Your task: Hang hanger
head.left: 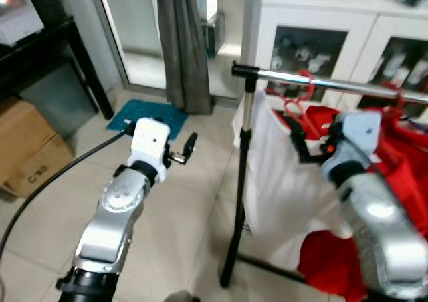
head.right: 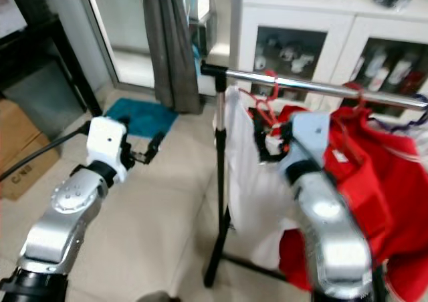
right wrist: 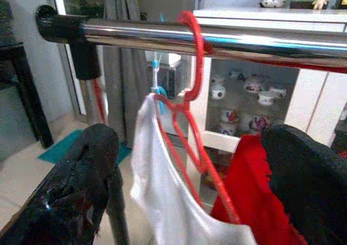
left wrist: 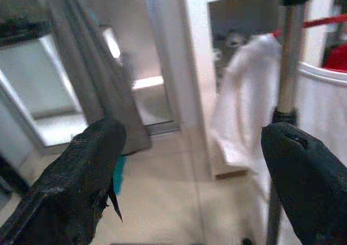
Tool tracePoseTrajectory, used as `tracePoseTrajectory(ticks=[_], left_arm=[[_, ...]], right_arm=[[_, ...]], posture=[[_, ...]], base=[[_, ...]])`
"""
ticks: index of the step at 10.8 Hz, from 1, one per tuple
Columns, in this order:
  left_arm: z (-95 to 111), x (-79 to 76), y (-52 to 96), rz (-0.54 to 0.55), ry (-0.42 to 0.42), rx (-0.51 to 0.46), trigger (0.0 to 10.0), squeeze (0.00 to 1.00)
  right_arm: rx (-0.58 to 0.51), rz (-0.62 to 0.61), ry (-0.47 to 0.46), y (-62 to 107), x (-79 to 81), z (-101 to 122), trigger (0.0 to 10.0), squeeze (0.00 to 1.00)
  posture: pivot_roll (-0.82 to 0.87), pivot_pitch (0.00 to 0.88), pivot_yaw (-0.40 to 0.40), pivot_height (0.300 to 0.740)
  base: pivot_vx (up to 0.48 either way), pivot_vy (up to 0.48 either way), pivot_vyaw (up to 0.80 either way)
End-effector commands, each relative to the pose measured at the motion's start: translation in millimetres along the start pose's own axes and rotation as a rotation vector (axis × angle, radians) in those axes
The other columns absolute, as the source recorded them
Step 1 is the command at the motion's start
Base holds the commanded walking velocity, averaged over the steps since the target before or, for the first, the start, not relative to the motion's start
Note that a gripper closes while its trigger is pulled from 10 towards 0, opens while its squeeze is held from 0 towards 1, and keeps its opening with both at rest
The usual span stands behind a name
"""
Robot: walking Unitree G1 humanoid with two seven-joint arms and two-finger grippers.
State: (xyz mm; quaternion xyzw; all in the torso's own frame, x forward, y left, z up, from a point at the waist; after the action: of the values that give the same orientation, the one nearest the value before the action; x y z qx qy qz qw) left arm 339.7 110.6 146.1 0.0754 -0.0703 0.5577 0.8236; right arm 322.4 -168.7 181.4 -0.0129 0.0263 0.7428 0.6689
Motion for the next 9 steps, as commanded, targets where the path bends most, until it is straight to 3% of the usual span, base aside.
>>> tracePoseTrajectory(ticks=[1, 2, 3, 5, 7, 9], left_arm=[[1, -3.7, -1.2, -0.049, -0.024, 0.008, 10.0, 0.92], [0, -8.0, -1.5, -0.122, -0.043, 0.031, 10.0, 0.00], [-1, -12.4, 0.0, -0.179, -0.053, 0.042, 10.0, 0.00], [3, -18.0, 8.0, -0.320, -0.110, 0.033, 10.0, 0.00], [10, -18.9, 11.2, -0.379, -0.100, 0.023, 10.0, 0.00], [17, -29.2, 17.2, -0.475, -0.108, 0.013, 10.0, 0.00]], right_arm=[[0.017, 0.039, 0.015, -1.6, -1.1, 4, 10.0, 0.00], [0.062, 0.086, 0.041, -8.2, -2.0, 3, 10.0, 0.00], [0.094, 0.091, 0.028, -13.7, -5.1, 2, 10.0, 0.00], [0.192, 0.078, -0.014, -36.7, -28.5, 2, 10.0, 0.00], [0.255, 0.049, -0.013, -49.6, -47.1, 2, 10.0, 0.00], [0.246, 0.083, -0.027, -66.8, -55.4, 14, 10.0, 0.00]], posture=[[0.02, 0.004, 0.056, 0.740], [0.02, 0.004, 0.054, 0.740], [0.01, 0.004, 0.052, 0.740], [0.02, 0.016, 0.045, 0.740], [0.02, 0.017, 0.040, 0.740], [0.02, 0.020, 0.038, 0.740]], base=[[0.000, 0.000, 0.00], [0.000, 0.000, 0.00], [0.000, 0.000, 0.00], [0.000, 0.000, 0.00], [0.000, 0.000, 0.00], [0.000, 0.000, 0.00]])
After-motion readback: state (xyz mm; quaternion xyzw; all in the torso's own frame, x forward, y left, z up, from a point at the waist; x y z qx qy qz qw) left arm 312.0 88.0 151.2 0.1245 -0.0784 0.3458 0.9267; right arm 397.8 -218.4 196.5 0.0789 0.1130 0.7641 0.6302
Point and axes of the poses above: a point about 5 cm out from each wrist's last joint towards the gripper, its own y axis pointing back from the gripper into the wrist, its own z axis along the axis of the wrist's last joint, x = y × z, the point moved 6 cm from there along -y, pointing out of the wrist towards the gripper, and after that the axes turned 1 degree about -y, right-handed, at the moved point
